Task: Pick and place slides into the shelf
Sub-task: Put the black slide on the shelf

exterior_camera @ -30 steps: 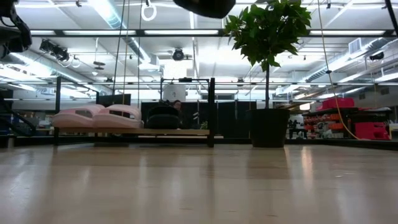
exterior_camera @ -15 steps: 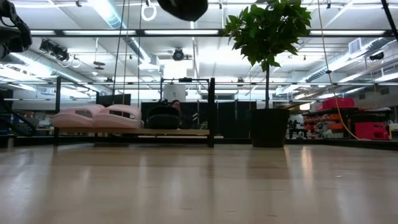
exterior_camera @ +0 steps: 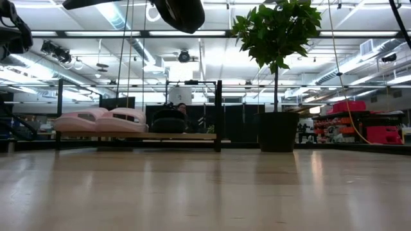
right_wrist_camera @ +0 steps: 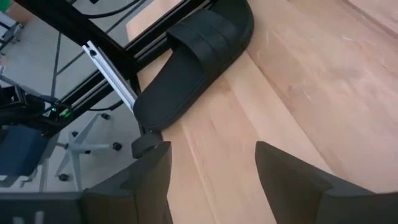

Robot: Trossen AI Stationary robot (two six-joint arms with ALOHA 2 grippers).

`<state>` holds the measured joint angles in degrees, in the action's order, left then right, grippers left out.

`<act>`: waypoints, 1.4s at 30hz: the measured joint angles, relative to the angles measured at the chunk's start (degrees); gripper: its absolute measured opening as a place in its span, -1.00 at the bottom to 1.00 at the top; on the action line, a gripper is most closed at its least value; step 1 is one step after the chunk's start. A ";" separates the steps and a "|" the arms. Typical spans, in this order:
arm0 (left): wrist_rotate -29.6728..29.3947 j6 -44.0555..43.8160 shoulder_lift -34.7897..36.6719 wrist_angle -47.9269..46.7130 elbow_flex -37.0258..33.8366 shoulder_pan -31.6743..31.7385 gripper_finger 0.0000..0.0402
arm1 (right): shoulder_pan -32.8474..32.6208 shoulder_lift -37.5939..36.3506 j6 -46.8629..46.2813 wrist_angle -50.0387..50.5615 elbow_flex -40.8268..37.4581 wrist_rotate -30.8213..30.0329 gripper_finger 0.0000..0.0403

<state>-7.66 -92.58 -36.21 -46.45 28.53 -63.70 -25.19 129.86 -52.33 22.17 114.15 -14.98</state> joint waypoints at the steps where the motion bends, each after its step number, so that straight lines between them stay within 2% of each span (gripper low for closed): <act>1: -0.01 -0.02 -0.20 0.49 0.00 0.00 0.11 | 0.02 0.00 0.02 0.00 0.00 0.01 0.18; 5: -0.02 0.12 -2.40 3.50 -0.02 0.00 0.32 | 0.00 0.00 0.02 0.00 0.00 0.02 0.18; 9: 0.09 0.71 -6.85 5.61 -0.02 0.00 0.42 | 0.00 0.00 0.01 0.02 0.00 0.02 0.18; 18: 5.14 3.77 -15.45 7.77 -0.02 0.00 0.41 | -0.11 0.00 0.02 0.02 0.00 0.03 0.18; 33: 5.81 4.76 -23.87 16.55 -0.02 0.00 0.40 | -0.24 0.00 0.00 0.02 0.00 0.04 0.18; 38: 5.83 6.40 -25.39 16.68 0.07 0.00 0.26 | -0.24 0.00 0.00 0.02 0.00 0.03 0.18; 42: 5.79 7.62 -25.61 15.93 0.06 0.00 -0.08 | -0.22 0.00 0.00 0.02 0.00 0.02 0.18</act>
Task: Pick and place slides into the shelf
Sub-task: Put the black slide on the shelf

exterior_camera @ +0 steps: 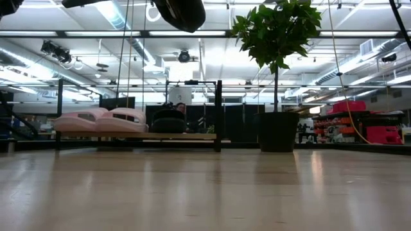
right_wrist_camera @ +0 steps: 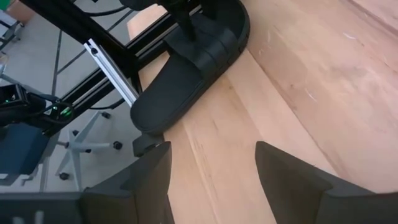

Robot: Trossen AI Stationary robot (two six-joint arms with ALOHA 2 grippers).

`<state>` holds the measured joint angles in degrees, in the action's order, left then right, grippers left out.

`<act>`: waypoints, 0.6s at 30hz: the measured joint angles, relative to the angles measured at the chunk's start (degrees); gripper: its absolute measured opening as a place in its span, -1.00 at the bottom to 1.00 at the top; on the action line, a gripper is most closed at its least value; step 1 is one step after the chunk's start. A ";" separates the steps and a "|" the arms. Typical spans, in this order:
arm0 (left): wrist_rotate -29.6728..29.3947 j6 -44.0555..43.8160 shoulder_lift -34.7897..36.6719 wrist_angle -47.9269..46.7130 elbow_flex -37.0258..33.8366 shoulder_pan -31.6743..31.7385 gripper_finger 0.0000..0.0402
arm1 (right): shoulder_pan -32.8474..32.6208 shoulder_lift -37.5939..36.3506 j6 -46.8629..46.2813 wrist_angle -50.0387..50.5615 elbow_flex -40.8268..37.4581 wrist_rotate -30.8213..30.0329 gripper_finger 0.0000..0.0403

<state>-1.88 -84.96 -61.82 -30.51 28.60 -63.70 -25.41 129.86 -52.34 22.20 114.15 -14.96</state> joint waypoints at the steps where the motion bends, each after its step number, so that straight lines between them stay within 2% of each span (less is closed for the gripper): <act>1: -0.07 0.15 0.00 -0.12 -0.02 0.00 -0.19 | 0.00 0.00 0.00 0.00 0.00 0.00 0.18; 7: 0.43 0.12 0.34 0.14 -0.02 0.00 -0.88 | 0.00 0.00 1.38 0.01 0.00 0.03 0.18; 14: 1.74 1.09 1.20 0.10 3.54 0.30 -0.92 | 0.00 0.00 1.80 0.02 0.00 0.55 0.18; 18: 1.90 3.15 1.19 -3.47 7.08 1.74 -0.95 | 0.02 -0.41 3.21 0.39 0.00 0.72 0.17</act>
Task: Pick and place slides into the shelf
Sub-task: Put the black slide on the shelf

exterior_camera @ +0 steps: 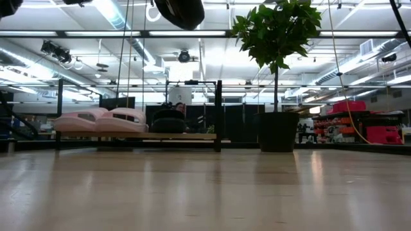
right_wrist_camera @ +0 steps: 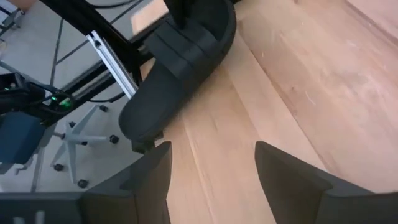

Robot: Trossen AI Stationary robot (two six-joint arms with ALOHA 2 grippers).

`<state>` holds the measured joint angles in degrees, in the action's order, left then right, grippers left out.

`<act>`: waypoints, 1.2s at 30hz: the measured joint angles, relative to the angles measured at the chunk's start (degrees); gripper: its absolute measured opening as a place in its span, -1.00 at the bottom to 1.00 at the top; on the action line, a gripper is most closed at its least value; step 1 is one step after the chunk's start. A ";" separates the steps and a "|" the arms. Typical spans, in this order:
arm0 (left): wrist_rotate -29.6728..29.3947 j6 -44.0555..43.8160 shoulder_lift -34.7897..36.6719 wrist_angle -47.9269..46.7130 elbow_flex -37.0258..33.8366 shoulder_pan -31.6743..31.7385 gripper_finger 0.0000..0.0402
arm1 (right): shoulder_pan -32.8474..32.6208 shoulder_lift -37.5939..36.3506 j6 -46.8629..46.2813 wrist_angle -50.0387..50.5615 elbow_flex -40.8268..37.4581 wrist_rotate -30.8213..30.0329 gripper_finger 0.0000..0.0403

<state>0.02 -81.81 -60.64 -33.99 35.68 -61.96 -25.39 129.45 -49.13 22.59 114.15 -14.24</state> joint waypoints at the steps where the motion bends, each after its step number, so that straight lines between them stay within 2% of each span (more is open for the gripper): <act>1: 0.03 0.74 0.02 -1.05 0.99 0.39 -0.94 | 0.00 -0.21 0.21 -0.04 0.00 0.00 0.16; 12: 0.21 12.97 -0.01 -17.19 16.36 8.00 -0.95 | 0.34 -5.25 4.25 1.89 0.00 0.81 0.13; 23: 2.45 29.97 -0.14 -37.17 33.70 21.58 -0.95 | 1.66 -12.41 10.28 5.30 0.00 -1.13 0.12; 30: 5.53 39.40 -0.18 -40.40 38.17 30.34 -0.95 | 1.66 -15.45 13.31 11.64 0.02 -6.33 0.11; 36: 9.12 47.86 -0.46 -40.93 38.25 38.64 -0.95 | 1.66 -15.70 13.34 12.40 0.02 -6.82 0.11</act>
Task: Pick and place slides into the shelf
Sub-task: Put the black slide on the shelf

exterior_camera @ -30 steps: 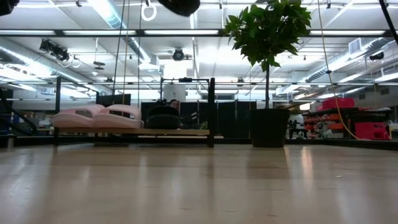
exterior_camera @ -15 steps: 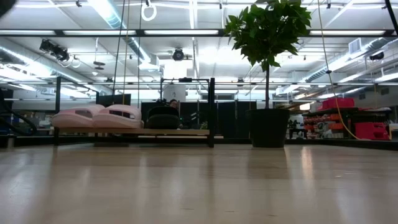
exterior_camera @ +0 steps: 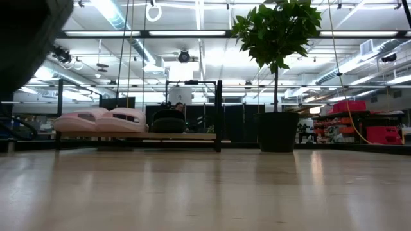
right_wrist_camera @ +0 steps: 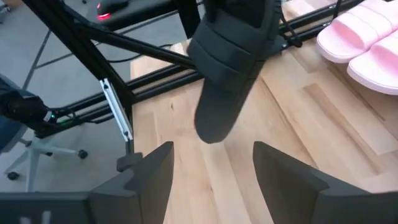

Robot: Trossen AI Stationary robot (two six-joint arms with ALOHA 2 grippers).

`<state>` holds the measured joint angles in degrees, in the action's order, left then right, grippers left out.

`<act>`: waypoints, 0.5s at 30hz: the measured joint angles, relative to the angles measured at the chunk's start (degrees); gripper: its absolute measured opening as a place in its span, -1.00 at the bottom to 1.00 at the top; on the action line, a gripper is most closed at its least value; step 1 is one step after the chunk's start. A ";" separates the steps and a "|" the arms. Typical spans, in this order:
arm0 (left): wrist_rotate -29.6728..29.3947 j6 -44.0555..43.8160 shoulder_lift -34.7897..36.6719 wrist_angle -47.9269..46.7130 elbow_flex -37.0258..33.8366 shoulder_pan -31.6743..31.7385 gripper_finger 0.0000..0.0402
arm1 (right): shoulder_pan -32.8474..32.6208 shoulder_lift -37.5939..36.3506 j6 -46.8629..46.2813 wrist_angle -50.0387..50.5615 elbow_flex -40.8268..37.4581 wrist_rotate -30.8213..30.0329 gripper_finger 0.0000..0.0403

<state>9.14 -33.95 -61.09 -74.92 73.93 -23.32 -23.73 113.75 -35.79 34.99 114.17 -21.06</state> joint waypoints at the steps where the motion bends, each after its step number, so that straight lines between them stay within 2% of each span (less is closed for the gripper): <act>1: 0.68 1.61 -0.06 0.01 0.00 1.32 -0.95 | 0.00 -0.02 0.00 0.18 0.00 -0.01 0.11; 9: 5.71 13.10 -1.31 0.00 -0.02 11.32 -0.95 | 0.00 0.00 0.00 1.81 0.00 -1.40 0.11; 15: 9.36 22.77 -5.30 0.00 -0.02 17.97 -0.95 | 0.20 0.00 0.00 2.46 0.00 -2.96 0.11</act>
<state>18.50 -11.18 -66.39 -74.91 73.91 -5.34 -23.53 113.75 -35.79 37.45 114.17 -24.03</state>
